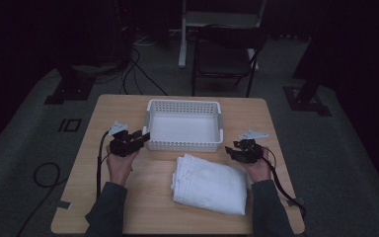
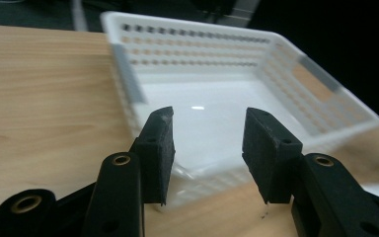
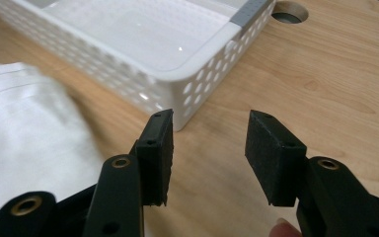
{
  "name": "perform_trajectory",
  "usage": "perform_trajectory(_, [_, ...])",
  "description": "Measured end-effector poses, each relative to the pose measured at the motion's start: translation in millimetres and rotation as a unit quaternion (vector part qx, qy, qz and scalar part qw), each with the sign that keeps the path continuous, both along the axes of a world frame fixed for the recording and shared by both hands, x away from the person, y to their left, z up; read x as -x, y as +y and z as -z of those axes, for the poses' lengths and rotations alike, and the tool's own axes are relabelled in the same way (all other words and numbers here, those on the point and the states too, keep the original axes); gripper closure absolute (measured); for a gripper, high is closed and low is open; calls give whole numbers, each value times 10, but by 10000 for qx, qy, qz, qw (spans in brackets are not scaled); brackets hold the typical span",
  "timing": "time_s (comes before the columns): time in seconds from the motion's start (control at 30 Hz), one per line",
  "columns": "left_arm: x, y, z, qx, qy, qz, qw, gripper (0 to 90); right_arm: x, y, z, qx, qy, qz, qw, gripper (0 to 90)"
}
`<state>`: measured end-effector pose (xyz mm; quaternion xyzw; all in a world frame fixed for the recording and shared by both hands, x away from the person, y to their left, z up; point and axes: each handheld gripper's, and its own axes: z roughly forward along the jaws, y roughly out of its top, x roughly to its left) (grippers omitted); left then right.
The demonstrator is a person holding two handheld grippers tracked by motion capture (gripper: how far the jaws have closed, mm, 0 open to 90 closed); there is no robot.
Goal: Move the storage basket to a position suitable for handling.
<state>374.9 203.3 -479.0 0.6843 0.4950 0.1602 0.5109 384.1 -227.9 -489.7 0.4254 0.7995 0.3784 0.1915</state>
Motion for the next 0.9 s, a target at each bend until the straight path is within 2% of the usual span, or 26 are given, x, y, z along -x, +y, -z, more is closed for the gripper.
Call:
perform_trajectory(0.1, [103,-105,24,-1,1,247,9997,546,141,-19,-34,-135,47,-59,9999,538])
perform_trajectory(0.23, [236,-278,85,138,90,506,9986,532,315,-10,-7,-79,103,-75,9999,539])
perform_trajectory(0.3, [293,-404,118,11,149,694,9975,500,418,7,17,-26,111,-47,9999,523])
perform_trajectory(0.4, [421,-612,163,-429,-11,845,9955,483,543,26,30,18,46,-58,10000,483])
perform_trajectory(0.47, [516,-741,207,-684,-63,986,9928,471,639,30,13,37,20,-76,10000,453])
perform_trajectory(0.57, [617,-849,254,-722,-44,1160,9906,460,797,10,-16,19,-43,-141,9999,421])
perform_trajectory(0.63, [663,-900,298,-545,126,1369,9890,452,880,-18,-8,-43,-38,-145,9999,425])
perform_trajectory(0.8, [764,-967,386,-549,216,1504,9869,451,1135,-101,90,-126,35,-84,9999,437])
perform_trajectory(0.9, [831,-973,426,-620,318,1563,9852,436,1264,-156,115,-96,118,-201,9997,440])
